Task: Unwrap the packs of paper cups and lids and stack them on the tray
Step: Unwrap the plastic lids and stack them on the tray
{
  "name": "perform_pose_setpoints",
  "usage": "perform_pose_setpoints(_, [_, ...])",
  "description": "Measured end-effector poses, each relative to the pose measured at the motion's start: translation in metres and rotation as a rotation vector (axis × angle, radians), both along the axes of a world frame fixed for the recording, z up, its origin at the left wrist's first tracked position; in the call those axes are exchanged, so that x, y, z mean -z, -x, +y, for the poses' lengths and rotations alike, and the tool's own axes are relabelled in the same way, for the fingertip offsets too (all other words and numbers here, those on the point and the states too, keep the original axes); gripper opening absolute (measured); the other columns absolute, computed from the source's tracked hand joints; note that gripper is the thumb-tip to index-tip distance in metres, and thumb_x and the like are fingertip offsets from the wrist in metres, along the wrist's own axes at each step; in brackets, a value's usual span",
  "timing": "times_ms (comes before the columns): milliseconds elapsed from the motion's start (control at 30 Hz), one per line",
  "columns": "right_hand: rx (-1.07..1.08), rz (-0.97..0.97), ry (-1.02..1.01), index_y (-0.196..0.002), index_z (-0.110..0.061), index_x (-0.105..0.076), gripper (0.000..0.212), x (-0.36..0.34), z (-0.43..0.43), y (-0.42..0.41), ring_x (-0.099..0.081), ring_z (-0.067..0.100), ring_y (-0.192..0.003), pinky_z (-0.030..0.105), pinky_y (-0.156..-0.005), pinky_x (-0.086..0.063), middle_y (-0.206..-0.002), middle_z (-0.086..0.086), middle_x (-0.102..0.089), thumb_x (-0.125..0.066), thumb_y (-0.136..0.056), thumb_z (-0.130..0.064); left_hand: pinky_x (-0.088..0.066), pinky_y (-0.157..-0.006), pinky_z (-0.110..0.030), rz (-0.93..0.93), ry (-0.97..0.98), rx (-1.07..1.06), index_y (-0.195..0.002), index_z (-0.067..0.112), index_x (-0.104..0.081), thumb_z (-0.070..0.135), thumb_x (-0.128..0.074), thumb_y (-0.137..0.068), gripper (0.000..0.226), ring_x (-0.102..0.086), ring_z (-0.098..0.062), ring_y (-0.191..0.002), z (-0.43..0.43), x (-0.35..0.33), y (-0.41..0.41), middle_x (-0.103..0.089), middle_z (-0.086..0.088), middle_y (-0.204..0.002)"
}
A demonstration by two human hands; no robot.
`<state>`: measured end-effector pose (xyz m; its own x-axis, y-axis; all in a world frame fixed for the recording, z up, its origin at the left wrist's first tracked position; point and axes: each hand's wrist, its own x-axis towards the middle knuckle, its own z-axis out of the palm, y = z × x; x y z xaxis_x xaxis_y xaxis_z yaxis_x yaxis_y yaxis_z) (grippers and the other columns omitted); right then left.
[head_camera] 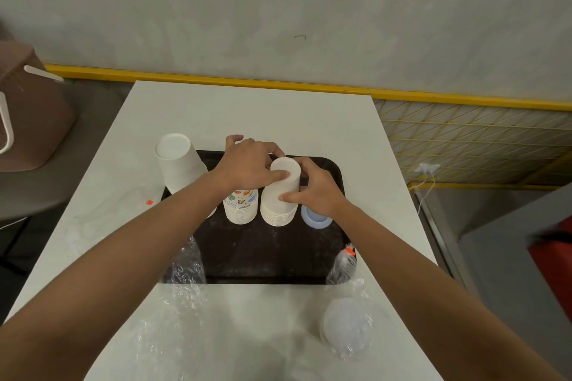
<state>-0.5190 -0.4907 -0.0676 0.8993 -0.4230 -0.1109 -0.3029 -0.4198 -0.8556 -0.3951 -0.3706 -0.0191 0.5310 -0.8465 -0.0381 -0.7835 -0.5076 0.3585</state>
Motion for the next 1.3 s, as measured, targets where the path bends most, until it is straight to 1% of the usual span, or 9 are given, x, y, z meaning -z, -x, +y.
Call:
perform_pose_setpoints(233, [0.002, -0.010, 0.021, -0.125, -0.015, -0.046, 0.065, 0.001, 0.005, 0.001, -0.057, 0.018, -0.105, 0.040, -0.092, -0.053, -0.119, 0.001, -0.059, -0.082, -0.070, -0.013, -0.022, -0.103, -0.040, 0.040, 0.028, -0.004, -0.118, 0.028, -0.058, 0.051, -0.059, -0.085, 0.040, -0.058, -0.016, -0.105, 0.004, 0.002, 0.001, -0.071, 0.007, -0.101])
perform_pose_setpoints(500, [0.000, 0.012, 0.054, -0.127, -0.016, -0.044, 0.069, 0.002, 0.006, 0.002, -0.057, 0.022, -0.109, 0.045, -0.095, -0.051, -0.123, 0.004, -0.058, -0.081, -0.070, -0.014, -0.024, -0.098, -0.039, 0.090, 0.070, -0.030, -0.118, 0.029, -0.057, 0.049, -0.059, -0.086, 0.038, -0.058, -0.016, -0.106, 0.005, 0.006, 0.002, -0.071, 0.007, -0.105])
perform_pose_setpoints(700, [0.000, 0.010, 0.086, -0.130, -0.015, -0.043, 0.070, 0.000, 0.005, 0.005, -0.056, 0.019, -0.107, 0.040, -0.096, -0.050, -0.123, 0.002, -0.058, -0.081, -0.070, -0.014, -0.025, -0.097, -0.038, 0.095, 0.059, -0.060, -0.120, 0.029, -0.056, 0.050, -0.056, -0.088, 0.038, -0.058, -0.017, -0.107, 0.004, 0.005, 0.008, -0.070, 0.006, -0.108])
perform_pose_setpoints(833, [0.015, 0.021, 0.093, -0.131, -0.015, -0.043, 0.070, -0.001, 0.008, 0.007, -0.056, 0.021, -0.111, 0.039, -0.097, -0.049, -0.126, 0.004, -0.058, -0.080, -0.071, -0.015, -0.027, -0.097, -0.039, 0.081, 0.046, -0.085, -0.121, 0.028, -0.056, 0.049, -0.055, -0.089, 0.038, -0.058, -0.019, -0.108, 0.004, 0.004, 0.013, -0.069, 0.006, -0.110])
perform_pose_setpoints(900, [0.014, 0.033, 0.107, -0.132, -0.015, -0.041, 0.071, -0.002, 0.008, 0.009, -0.055, 0.020, -0.111, 0.033, -0.095, -0.048, -0.127, 0.003, -0.057, -0.080, -0.072, -0.015, -0.031, -0.099, -0.040, 0.086, 0.094, -0.107, -0.122, 0.027, -0.057, 0.045, -0.058, -0.089, 0.038, -0.059, -0.020, -0.110, 0.005, 0.003, 0.016, -0.068, 0.004, -0.114])
perform_pose_setpoints(1000, [0.008, 0.044, 0.112, -0.134, -0.015, -0.038, 0.076, -0.005, 0.007, 0.014, -0.052, 0.014, -0.109, 0.023, -0.089, -0.042, -0.128, 0.001, -0.055, -0.080, -0.071, -0.015, -0.043, -0.100, -0.040, 0.146, 0.281, -0.162, -0.124, 0.022, -0.059, 0.038, -0.063, -0.088, 0.040, -0.060, -0.020, -0.110, 0.008, -0.005, 0.021, -0.067, -0.001, -0.118])
perform_pose_setpoints(1133, [0.061, 0.024, 0.151, -0.135, -0.015, -0.040, 0.071, -0.014, 0.007, 0.022, -0.048, 0.016, -0.121, 0.024, -0.097, -0.038, -0.134, 0.002, -0.051, -0.077, -0.075, -0.018, -0.043, -0.089, -0.027, 0.139, 0.406, -0.182, -0.122, 0.021, -0.061, 0.036, -0.067, -0.085, 0.040, -0.062, -0.017, -0.106, 0.017, -0.019, 0.035, -0.068, -0.001, -0.115])
perform_pose_setpoints(1200, [0.107, 0.006, 0.209, -0.135, -0.015, -0.043, 0.065, -0.020, 0.008, 0.027, -0.047, 0.016, -0.123, 0.024, -0.099, -0.036, -0.136, 0.002, -0.050, -0.074, -0.078, -0.020, -0.044, -0.089, -0.026, 0.161, 0.434, -0.164, -0.119, 0.021, -0.062, 0.036, -0.068, -0.084, 0.039, -0.063, -0.015, -0.105, 0.026, -0.022, 0.044, -0.069, -0.002, -0.113])
perform_pose_setpoints(1300, [0.171, -0.046, 0.245, -0.130, -0.014, -0.048, 0.054, -0.030, 0.014, 0.038, -0.049, 0.017, -0.121, 0.024, -0.098, -0.037, -0.131, 0.003, -0.052, -0.070, -0.082, -0.022, -0.048, -0.093, -0.028, 0.204, 0.444, -0.150, -0.118, 0.020, -0.064, 0.037, -0.070, -0.082, 0.040, -0.063, -0.014, -0.105, 0.039, -0.021, 0.060, -0.069, -0.001, -0.113])
